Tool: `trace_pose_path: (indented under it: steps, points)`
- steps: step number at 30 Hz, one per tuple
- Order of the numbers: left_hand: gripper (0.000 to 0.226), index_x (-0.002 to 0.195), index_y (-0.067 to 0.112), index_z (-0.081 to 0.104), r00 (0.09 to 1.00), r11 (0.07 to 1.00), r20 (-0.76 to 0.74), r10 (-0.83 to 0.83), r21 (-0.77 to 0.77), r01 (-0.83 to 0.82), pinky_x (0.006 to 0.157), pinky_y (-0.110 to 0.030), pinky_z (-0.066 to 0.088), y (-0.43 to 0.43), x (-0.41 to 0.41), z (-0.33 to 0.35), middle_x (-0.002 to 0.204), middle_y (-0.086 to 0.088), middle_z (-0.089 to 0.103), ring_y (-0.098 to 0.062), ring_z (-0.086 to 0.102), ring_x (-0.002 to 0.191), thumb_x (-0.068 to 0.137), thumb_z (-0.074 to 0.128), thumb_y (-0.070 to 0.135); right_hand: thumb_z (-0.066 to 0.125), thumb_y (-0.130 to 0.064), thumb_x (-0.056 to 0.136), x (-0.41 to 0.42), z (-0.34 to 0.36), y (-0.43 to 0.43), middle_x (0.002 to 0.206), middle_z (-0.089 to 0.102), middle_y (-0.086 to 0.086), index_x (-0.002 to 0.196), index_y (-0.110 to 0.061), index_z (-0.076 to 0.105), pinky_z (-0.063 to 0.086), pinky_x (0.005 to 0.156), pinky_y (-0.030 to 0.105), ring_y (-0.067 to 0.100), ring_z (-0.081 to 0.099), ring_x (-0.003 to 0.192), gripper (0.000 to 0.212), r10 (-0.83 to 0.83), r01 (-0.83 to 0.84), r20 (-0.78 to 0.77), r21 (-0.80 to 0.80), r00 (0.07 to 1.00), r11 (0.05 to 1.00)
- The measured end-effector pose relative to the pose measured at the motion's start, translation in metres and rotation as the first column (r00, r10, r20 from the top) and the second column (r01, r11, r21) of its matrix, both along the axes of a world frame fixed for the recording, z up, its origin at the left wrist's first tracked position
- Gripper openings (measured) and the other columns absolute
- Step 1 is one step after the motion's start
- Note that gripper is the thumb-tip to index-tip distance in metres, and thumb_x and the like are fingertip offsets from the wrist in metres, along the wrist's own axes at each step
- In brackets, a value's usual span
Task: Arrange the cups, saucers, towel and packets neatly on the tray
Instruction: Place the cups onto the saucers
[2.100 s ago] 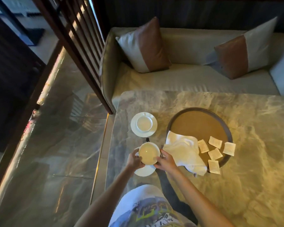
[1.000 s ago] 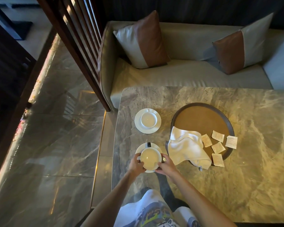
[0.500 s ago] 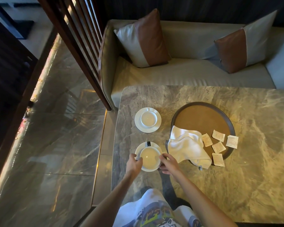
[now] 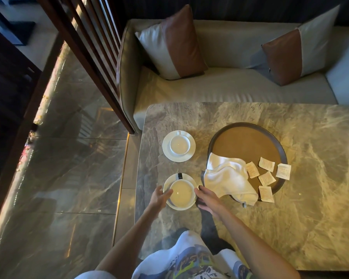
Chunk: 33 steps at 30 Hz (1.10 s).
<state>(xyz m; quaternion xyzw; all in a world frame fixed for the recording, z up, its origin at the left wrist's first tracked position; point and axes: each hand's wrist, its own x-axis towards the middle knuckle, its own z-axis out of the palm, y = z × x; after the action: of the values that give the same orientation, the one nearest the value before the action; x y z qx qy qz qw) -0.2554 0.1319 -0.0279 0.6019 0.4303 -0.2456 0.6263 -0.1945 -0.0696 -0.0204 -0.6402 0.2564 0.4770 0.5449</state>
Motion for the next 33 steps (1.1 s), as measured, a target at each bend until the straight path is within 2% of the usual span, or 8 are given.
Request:
trace_pose_path:
  steps: [6, 9, 13, 16, 19, 24, 29, 33]
  points:
    - [0.026, 0.114, 0.003, 0.060, 0.999, 0.999, 0.001, -0.050, 0.014, 0.050, 0.064, -0.028, 0.045, 0.001, 0.002, -0.001, 0.104, -0.013, 0.057, -0.021, 0.055, 0.088, 0.094, 0.060, 0.020, 0.062, -0.019, 0.095, 0.003, 0.000, 0.000, 0.144, 0.044, 0.025, 0.138, 0.001, 0.045, 0.042, 0.108, 0.042, 0.030, 0.050, 0.131, 0.050, 0.057, -0.058, 0.037, 0.012, 0.998, 0.998]
    - [0.018, 0.103, 0.003, 0.061, 0.998, 0.998, -0.024, -0.057, 0.011, 0.057, 0.065, -0.029, 0.044, 0.003, 0.004, 0.000, 0.100, -0.015, 0.055, -0.025, 0.053, 0.091, 0.095, 0.059, 0.019, 0.064, -0.016, 0.094, 0.007, -0.001, -0.002, 0.139, 0.055, 0.017, 0.135, -0.006, 0.054, 0.043, 0.106, 0.039, 0.015, 0.062, 0.105, 0.043, 0.086, -0.087, 0.036, 0.025, 0.996, 0.996]
    - [0.031, 0.111, -0.006, 0.063, 0.995, 0.995, -0.044, -0.086, 0.038, 0.088, 0.073, -0.034, 0.047, 0.008, 0.005, 0.003, 0.100, -0.016, 0.056, -0.025, 0.055, 0.091, 0.095, 0.059, 0.021, 0.067, -0.014, 0.091, 0.013, 0.001, -0.002, 0.111, 0.067, -0.002, 0.133, -0.007, 0.055, 0.045, 0.108, 0.039, 0.010, 0.063, 0.098, 0.045, 0.113, -0.114, 0.032, 0.060, 0.993, 0.992]
    - [0.034, 0.118, -0.004, 0.060, 0.996, 0.995, -0.045, -0.078, 0.051, 0.080, 0.085, -0.039, 0.053, 0.014, 0.013, 0.013, 0.114, -0.020, 0.061, -0.028, 0.061, 0.103, 0.096, 0.059, 0.022, 0.069, -0.015, 0.090, 0.024, 0.010, -0.002, 0.122, 0.068, 0.010, 0.130, -0.007, 0.060, 0.045, 0.109, 0.044, 0.023, 0.063, 0.114, 0.042, 0.122, -0.126, 0.052, 0.092, 0.991, 0.988]
    - [0.040, 0.125, -0.004, 0.057, 0.998, 0.996, -0.038, -0.058, 0.059, 0.060, 0.093, -0.043, 0.055, 0.012, 0.027, 0.028, 0.122, -0.020, 0.062, -0.034, 0.061, 0.114, 0.095, 0.060, 0.023, 0.071, -0.017, 0.088, 0.041, 0.021, -0.010, 0.110, 0.071, 0.015, 0.120, -0.005, 0.066, 0.054, 0.096, 0.035, 0.021, 0.064, 0.094, 0.034, 0.140, -0.151, 0.083, 0.156, 0.987, 0.976]
    - [0.038, 0.116, -0.003, 0.063, 0.998, 0.996, 0.023, -0.062, 0.059, 0.061, 0.088, -0.042, 0.056, -0.014, 0.059, 0.050, 0.119, -0.021, 0.065, -0.033, 0.063, 0.111, 0.093, 0.063, 0.027, 0.077, -0.024, 0.083, 0.077, 0.041, -0.046, 0.092, 0.061, 0.014, 0.108, 0.008, 0.068, 0.050, 0.083, 0.034, 0.022, 0.052, 0.082, 0.042, 0.152, -0.177, 0.148, 0.177, 0.977, 0.968]
    - [0.035, 0.112, -0.004, 0.060, 0.988, 0.994, 0.113, -0.106, 0.038, 0.102, 0.094, -0.047, 0.054, -0.059, 0.120, 0.066, 0.103, -0.014, 0.061, -0.029, 0.061, 0.104, 0.092, 0.063, 0.025, 0.075, -0.022, 0.085, 0.125, 0.052, -0.093, 0.088, 0.060, 0.016, 0.101, -0.001, 0.068, 0.049, 0.075, 0.027, 0.022, 0.051, 0.079, 0.027, 0.092, -0.129, 0.193, 0.187, 0.977, 0.974]
    - [0.037, 0.111, -0.009, 0.057, 0.988, 0.990, 0.089, -0.123, 0.076, 0.117, 0.089, -0.049, 0.057, -0.102, 0.175, 0.063, 0.091, -0.014, 0.052, -0.024, 0.057, 0.085, 0.093, 0.064, 0.023, 0.076, -0.023, 0.084, 0.167, 0.050, -0.133, 0.094, 0.068, 0.013, 0.109, 0.001, 0.069, 0.051, 0.088, 0.030, 0.021, 0.056, 0.087, 0.035, 0.038, -0.065, 0.194, 0.135, 0.980, 0.989]
